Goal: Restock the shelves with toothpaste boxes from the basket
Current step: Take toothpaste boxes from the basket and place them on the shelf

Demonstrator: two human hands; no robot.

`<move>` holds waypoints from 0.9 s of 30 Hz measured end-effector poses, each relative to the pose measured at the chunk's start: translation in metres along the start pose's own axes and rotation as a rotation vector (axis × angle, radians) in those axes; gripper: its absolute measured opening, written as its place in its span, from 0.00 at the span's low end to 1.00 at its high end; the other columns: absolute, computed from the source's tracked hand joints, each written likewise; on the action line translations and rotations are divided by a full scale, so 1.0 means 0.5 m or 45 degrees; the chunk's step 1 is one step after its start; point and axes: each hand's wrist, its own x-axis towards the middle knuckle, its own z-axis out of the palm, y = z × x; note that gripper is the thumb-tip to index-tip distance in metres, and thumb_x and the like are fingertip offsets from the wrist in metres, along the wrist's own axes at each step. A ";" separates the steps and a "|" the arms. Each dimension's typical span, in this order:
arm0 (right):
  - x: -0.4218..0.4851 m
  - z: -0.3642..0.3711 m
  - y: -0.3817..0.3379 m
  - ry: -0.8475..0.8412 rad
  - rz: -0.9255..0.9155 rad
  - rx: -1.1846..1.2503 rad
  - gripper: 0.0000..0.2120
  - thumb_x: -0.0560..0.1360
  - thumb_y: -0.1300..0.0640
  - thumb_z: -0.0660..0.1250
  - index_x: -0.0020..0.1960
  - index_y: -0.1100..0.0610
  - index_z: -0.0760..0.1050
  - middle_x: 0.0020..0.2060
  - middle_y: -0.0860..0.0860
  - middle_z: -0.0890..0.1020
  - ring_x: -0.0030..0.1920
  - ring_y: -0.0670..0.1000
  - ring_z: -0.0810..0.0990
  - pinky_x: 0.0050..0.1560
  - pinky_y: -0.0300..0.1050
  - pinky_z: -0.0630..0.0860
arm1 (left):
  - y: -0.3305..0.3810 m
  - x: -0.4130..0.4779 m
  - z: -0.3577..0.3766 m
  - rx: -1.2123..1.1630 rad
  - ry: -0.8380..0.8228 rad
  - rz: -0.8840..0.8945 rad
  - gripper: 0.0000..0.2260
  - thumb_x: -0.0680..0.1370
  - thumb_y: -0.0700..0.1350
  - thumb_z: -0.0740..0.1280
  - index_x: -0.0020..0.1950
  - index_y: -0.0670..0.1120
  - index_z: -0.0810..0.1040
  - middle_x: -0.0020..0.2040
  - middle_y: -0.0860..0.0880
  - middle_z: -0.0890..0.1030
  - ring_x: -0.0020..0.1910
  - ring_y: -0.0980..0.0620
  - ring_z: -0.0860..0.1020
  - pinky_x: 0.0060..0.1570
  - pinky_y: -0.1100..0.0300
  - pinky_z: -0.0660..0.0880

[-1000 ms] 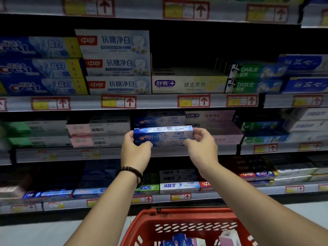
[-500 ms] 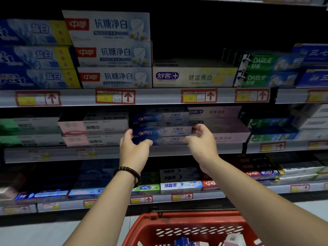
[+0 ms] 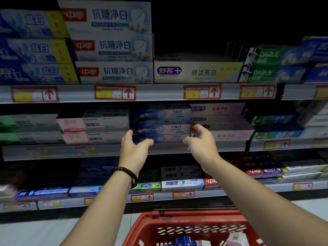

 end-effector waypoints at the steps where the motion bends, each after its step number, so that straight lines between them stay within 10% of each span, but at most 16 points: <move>1: 0.000 0.001 0.001 -0.002 -0.006 -0.012 0.36 0.75 0.56 0.73 0.81 0.51 0.66 0.73 0.48 0.74 0.68 0.54 0.78 0.69 0.59 0.78 | -0.003 0.000 0.002 0.001 -0.007 -0.005 0.47 0.64 0.57 0.74 0.82 0.57 0.60 0.76 0.54 0.69 0.70 0.48 0.74 0.69 0.40 0.74; 8: 0.006 -0.002 0.005 -0.036 -0.003 -0.059 0.19 0.76 0.57 0.71 0.66 0.50 0.78 0.57 0.51 0.82 0.55 0.55 0.83 0.57 0.57 0.82 | -0.009 0.003 0.006 0.019 -0.034 -0.028 0.46 0.63 0.57 0.74 0.81 0.57 0.62 0.74 0.53 0.72 0.68 0.48 0.75 0.68 0.40 0.75; 13: 0.005 0.001 0.008 -0.097 0.012 0.007 0.22 0.80 0.62 0.69 0.72 0.51 0.75 0.55 0.47 0.84 0.56 0.51 0.82 0.63 0.56 0.81 | -0.018 0.011 0.005 0.020 -0.015 -0.028 0.34 0.80 0.37 0.68 0.83 0.53 0.59 0.78 0.52 0.65 0.69 0.45 0.74 0.69 0.42 0.75; 23: -0.005 -0.001 0.006 -0.102 0.011 0.038 0.20 0.80 0.64 0.69 0.68 0.49 0.75 0.53 0.45 0.83 0.56 0.52 0.84 0.63 0.58 0.81 | -0.020 0.008 0.011 0.010 0.036 -0.017 0.36 0.77 0.43 0.71 0.82 0.55 0.61 0.75 0.52 0.70 0.69 0.45 0.75 0.68 0.40 0.76; 27: -0.010 0.000 0.004 -0.060 0.065 0.146 0.34 0.82 0.64 0.68 0.83 0.52 0.59 0.59 0.45 0.77 0.57 0.57 0.84 0.57 0.59 0.85 | -0.013 0.006 0.011 -0.055 0.084 0.016 0.32 0.80 0.38 0.69 0.82 0.53 0.62 0.69 0.54 0.71 0.57 0.52 0.80 0.61 0.42 0.81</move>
